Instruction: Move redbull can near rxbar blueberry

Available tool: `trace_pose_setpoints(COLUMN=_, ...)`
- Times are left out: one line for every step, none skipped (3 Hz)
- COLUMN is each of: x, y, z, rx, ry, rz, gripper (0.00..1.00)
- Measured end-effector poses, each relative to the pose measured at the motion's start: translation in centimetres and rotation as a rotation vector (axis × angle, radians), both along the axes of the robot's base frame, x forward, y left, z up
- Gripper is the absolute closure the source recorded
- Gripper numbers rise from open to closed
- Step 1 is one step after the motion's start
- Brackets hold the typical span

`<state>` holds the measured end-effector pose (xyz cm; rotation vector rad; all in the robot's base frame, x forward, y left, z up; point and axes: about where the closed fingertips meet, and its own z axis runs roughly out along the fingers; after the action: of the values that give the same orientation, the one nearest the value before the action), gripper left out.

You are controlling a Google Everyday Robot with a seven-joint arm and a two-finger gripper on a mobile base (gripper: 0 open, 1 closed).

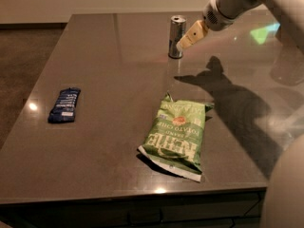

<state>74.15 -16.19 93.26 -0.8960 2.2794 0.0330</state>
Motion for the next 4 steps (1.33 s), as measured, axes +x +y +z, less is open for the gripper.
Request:
trace_pose_setpoints(x=2.3, y=-0.6, z=-0.7, rx=0.045, ry=-0.005, rz=-0.077, gripper=0.00)
trace_pose_setpoints(x=4.1, y=-0.1, z=-0.7, rx=0.102, ry=-0.016, rz=-0.110, gripper=0.00)
trace_pose_setpoints(x=5.9, y=1.6, z=-0.4, rx=0.157, ry=-0.030, rz=-0.121, gripper=0.00)
trace_pose_setpoints(x=6.5, y=2.8, z=-0.4, rx=0.180, ry=-0.030, rz=-0.113, gripper=0.00)
